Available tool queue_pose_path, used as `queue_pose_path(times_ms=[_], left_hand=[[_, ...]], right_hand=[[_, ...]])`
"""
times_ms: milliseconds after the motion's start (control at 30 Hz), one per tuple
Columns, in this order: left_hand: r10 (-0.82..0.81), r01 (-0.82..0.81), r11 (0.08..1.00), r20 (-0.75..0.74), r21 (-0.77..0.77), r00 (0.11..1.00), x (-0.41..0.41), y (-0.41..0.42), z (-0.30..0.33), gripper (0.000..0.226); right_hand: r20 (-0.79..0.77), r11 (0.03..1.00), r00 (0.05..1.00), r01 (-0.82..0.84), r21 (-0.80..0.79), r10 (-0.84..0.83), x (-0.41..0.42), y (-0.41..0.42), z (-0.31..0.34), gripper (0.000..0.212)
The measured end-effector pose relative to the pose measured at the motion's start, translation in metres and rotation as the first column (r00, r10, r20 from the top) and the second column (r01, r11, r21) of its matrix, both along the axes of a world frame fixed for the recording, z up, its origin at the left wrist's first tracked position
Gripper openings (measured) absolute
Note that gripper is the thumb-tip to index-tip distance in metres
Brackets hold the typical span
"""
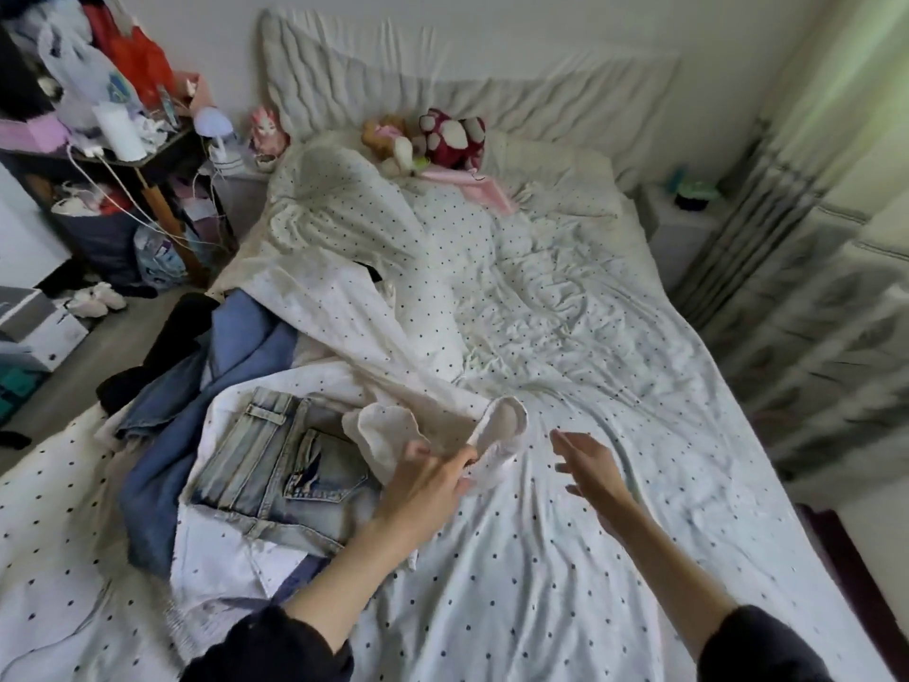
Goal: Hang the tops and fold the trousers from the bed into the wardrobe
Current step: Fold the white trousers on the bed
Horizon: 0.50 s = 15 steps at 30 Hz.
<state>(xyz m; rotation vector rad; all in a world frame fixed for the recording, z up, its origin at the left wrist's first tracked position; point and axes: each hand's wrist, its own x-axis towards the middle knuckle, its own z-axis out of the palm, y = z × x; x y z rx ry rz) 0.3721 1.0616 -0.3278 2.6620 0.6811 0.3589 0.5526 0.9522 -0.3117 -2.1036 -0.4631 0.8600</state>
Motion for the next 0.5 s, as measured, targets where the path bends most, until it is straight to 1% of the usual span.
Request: queue_pose_path(times_ms=[67, 133, 167, 200, 267, 300, 333, 400, 433, 500], left_hand=[[-0.098, 0.109, 0.988, -0.098, 0.112, 0.99, 0.007, -0.013, -0.008, 0.031], [-0.199, 0.221, 0.962, -0.137, 0.162, 0.97, 0.01, -0.024, -0.018, 0.058], [-0.237, 0.262, 0.947, -0.146, 0.183, 0.96, 0.011, -0.03, -0.019, 0.067], [-0.273, 0.298, 0.937, -0.15, 0.183, 0.95, 0.01, -0.035, -0.022, 0.069], [-0.283, 0.31, 0.938, -0.171, 0.158, 0.944, 0.005, -0.04, -0.029, 0.067], [-0.248, 0.285, 0.941, -0.197, 0.185, 0.948, 0.002, -0.039, -0.031, 0.069], [-0.178, 0.232, 0.95, -0.247, 0.208, 0.952, -0.003, -0.034, -0.033, 0.073], [-0.03, 0.097, 0.977, -0.326, 0.189, 0.945, -0.013, -0.022, -0.032, 0.08], [0.033, 0.045, 0.98, -0.383, 0.193, 0.923, -0.018, -0.013, -0.034, 0.078], [0.11, 0.002, 0.974, -0.484, 0.226, 0.868, -0.026, 0.003, -0.033, 0.062]], right_hand=[[-0.275, 0.998, 0.961, -0.004, -0.056, -0.012, -0.002, -0.007, 0.005, 0.054], [-0.465, 0.995, 0.885, -0.063, -0.077, 0.019, -0.007, -0.008, 0.002, 0.067], [-0.523, 0.994, 0.852, -0.079, -0.072, 0.03, -0.01, -0.007, -0.003, 0.066], [-0.558, 0.995, 0.83, -0.067, -0.071, 0.016, -0.013, -0.006, -0.009, 0.06], [-0.53, 0.994, 0.845, 0.024, -0.102, -0.075, -0.023, 0.001, -0.018, 0.032], [-0.475, 0.99, 0.871, 0.073, -0.119, -0.121, -0.025, 0.004, -0.021, 0.017], [-0.427, 0.986, 0.891, 0.111, -0.125, -0.155, -0.026, 0.005, -0.024, 0.006], [-0.395, 0.982, 0.899, 0.169, -0.086, -0.189, -0.021, 0.002, -0.025, 0.01], [-0.402, 0.975, 0.888, 0.212, -0.07, -0.222, -0.016, -0.003, -0.026, 0.012], [-0.431, 0.952, 0.852, 0.302, -0.061, -0.298, -0.005, -0.014, -0.026, 0.013]])
